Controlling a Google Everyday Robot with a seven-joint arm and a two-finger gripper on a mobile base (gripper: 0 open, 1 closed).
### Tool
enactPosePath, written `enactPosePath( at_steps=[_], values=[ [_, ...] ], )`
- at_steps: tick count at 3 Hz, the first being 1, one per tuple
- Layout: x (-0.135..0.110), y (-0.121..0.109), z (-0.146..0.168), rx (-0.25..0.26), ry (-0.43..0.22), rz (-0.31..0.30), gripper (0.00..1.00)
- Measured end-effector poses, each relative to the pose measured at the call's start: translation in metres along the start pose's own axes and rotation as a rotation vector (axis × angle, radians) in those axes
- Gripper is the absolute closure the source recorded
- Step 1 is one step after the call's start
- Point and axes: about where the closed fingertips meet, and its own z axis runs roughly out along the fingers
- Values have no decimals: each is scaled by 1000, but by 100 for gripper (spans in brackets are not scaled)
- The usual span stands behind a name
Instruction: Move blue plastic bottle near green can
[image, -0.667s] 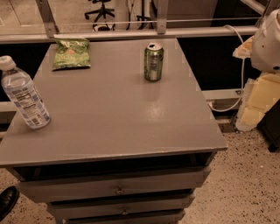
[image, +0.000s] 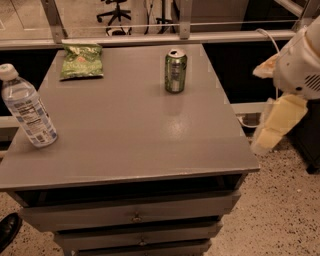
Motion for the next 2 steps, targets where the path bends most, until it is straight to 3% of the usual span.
enactPosePath(
  at_steps=[1,2],
  values=[
    [-34,2,38,-46,-173,29,0],
    [-117,9,65,-96,-398,0,0]
  ],
)
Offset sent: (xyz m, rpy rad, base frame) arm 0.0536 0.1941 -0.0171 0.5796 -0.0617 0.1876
